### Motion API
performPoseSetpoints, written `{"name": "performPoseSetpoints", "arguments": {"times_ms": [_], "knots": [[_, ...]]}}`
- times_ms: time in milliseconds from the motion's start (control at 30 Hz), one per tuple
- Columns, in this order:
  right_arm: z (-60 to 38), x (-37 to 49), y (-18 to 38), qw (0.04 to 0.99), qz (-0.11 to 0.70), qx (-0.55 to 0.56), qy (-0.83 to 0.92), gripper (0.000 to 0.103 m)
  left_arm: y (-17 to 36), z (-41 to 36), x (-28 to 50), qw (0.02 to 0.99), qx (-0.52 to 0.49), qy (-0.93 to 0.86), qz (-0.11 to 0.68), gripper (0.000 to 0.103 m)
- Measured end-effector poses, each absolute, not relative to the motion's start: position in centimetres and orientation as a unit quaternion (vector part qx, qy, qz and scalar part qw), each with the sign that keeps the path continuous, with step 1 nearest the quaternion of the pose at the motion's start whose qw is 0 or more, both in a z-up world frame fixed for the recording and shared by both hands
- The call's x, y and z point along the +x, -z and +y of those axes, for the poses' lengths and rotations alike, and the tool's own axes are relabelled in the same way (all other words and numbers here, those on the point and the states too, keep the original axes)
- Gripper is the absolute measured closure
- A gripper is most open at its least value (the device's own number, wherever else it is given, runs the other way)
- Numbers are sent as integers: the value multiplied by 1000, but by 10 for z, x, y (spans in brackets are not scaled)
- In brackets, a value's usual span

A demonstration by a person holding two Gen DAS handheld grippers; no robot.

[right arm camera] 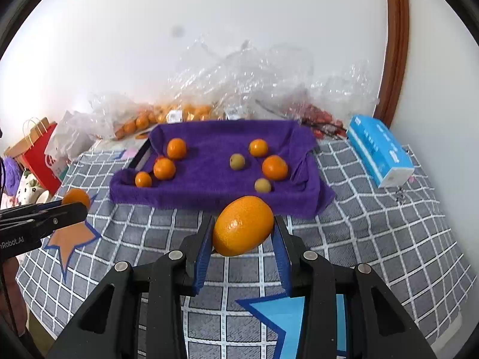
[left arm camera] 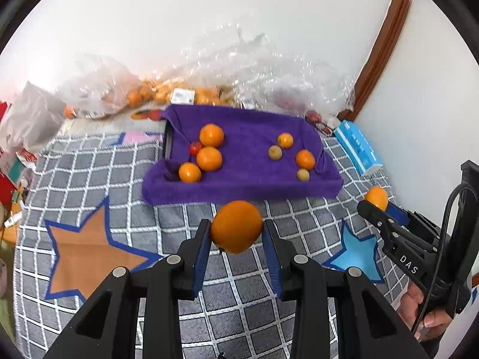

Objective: Organize fruits
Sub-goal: 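Lift and carry both held oranges over the purple towel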

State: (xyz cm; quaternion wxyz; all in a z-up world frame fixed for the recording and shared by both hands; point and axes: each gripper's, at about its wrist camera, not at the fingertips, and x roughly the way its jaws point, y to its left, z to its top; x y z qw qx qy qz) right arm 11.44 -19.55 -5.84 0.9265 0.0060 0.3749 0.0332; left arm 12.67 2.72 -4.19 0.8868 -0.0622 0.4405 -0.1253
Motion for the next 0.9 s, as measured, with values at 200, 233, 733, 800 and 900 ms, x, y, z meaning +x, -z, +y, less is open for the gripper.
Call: {"name": "performPoseSetpoints", "arguments": {"times_ms": [200, 233, 733, 800, 900], "knots": [[-193, 118, 35, 934, 355, 6, -33, 64, 19, 33, 128, 897, -62, 123, 420, 70], [-192, 120, 31, 936, 351, 6, -35, 64, 16, 33, 128, 898, -61, 122, 418, 70], [-180, 139, 1, 945, 324, -5, -38, 64, -12, 45, 141, 909, -65, 116, 396, 70], [-179, 141, 0, 946, 323, -6, -37, 64, -13, 47, 144, 909, -64, 115, 395, 70], [-178, 145, -1, 946, 321, -8, -36, 64, -14, 48, 148, 910, -65, 115, 393, 70]]}}
